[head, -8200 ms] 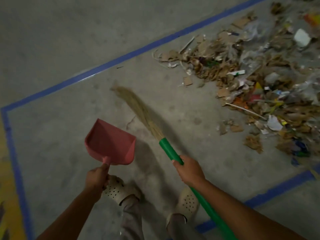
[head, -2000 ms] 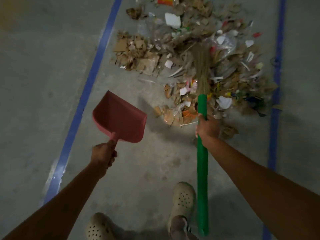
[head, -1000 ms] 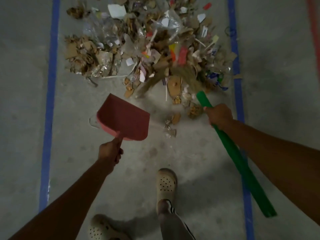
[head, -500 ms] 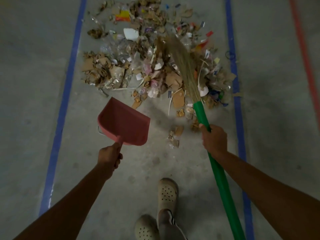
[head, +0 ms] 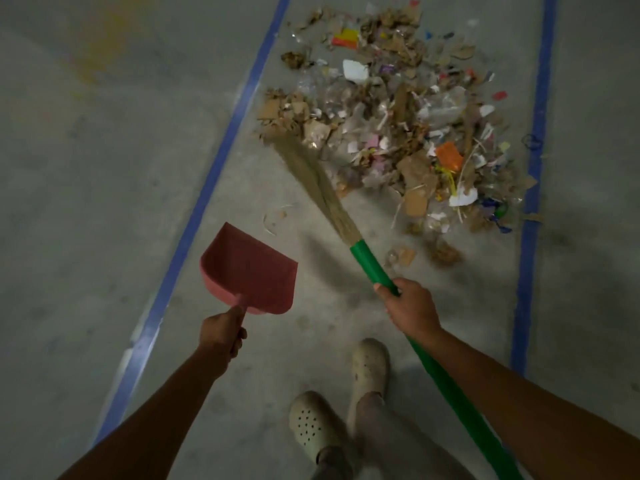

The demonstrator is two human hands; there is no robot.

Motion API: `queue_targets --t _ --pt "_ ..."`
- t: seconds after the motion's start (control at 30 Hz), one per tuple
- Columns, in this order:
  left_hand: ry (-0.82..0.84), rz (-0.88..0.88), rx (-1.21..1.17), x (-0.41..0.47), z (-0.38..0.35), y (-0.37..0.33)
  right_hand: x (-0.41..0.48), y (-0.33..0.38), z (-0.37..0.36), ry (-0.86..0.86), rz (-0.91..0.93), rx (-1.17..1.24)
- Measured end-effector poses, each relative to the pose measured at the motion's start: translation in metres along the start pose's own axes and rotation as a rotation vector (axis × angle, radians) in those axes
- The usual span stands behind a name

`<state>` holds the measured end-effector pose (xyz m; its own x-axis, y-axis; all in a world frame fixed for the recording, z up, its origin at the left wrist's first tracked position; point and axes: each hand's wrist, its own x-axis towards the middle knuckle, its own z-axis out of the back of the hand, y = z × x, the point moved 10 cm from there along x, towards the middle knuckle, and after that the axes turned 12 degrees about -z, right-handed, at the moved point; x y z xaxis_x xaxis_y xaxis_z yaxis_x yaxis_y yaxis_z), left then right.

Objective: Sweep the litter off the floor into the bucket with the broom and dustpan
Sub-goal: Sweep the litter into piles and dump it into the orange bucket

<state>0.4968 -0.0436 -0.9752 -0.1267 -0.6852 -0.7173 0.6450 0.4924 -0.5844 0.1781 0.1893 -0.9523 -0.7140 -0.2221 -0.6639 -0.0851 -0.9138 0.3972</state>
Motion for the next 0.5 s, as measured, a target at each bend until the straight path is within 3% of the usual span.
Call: queue_targets --t 0.2,0.3,0.5 --pt "-0.053 0.06 0.003 0.0 0.04 0.047 0.003 0.01 -0.076 0.208 0.057 -0.334" --pt "-0.073 0.072 0.002 0.008 0.037 0.055 0.027 -0.008 -0.098 0.262 -0.037 -0.432" --pt "-0.076 0.058 -0.024 0.019 -0.004 0.04 0.093 -0.053 -0.053 0.179 -0.354 -0.099"
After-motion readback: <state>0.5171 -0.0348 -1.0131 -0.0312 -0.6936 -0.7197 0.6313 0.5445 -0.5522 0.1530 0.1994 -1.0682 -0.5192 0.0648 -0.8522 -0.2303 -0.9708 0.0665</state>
